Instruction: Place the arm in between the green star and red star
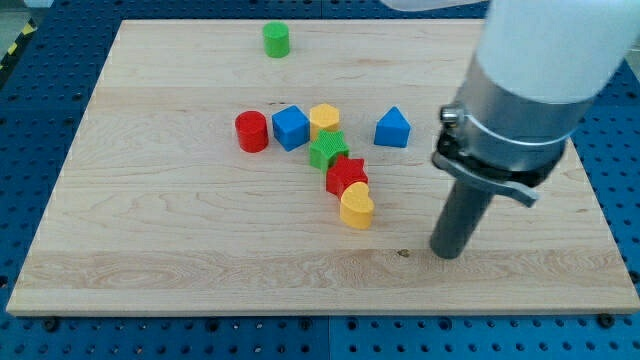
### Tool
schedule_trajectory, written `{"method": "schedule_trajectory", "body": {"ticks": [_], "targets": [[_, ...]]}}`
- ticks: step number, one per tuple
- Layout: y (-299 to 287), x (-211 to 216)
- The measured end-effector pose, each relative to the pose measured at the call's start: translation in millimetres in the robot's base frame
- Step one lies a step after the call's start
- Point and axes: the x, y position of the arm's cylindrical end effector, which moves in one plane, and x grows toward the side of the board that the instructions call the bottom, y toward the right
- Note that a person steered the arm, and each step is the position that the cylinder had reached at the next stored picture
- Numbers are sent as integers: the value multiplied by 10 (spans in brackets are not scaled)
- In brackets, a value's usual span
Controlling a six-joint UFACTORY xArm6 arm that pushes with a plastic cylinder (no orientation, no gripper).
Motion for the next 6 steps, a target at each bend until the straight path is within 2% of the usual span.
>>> {"method": "schedule_trajectory", "body": {"ticks": [3, 6], "targets": [[-825, 1], [-1072, -380]]}}
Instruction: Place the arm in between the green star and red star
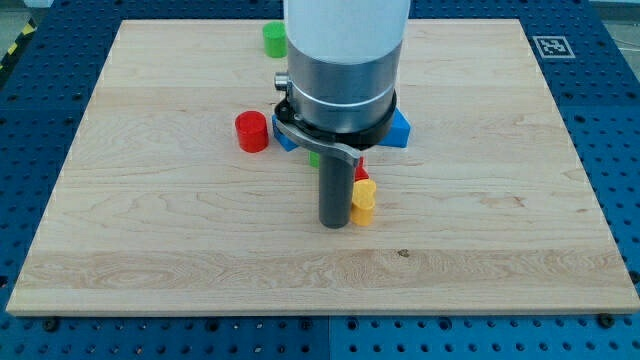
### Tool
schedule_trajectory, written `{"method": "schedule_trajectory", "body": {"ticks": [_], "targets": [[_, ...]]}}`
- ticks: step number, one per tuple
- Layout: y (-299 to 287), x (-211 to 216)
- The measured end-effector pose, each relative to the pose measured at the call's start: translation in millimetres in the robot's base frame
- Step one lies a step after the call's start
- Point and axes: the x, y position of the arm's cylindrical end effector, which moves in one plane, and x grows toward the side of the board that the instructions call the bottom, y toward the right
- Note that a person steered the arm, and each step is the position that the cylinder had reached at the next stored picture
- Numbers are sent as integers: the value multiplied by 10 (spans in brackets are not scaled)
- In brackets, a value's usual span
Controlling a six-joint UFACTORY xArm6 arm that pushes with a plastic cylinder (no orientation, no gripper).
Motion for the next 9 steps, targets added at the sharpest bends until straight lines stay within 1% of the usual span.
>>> {"method": "schedule_trajectory", "body": {"ticks": [1, 2, 3, 5, 6, 9], "targets": [[-348, -149], [-555, -460], [-440, -551], [48, -734], [248, -734], [581, -671]]}}
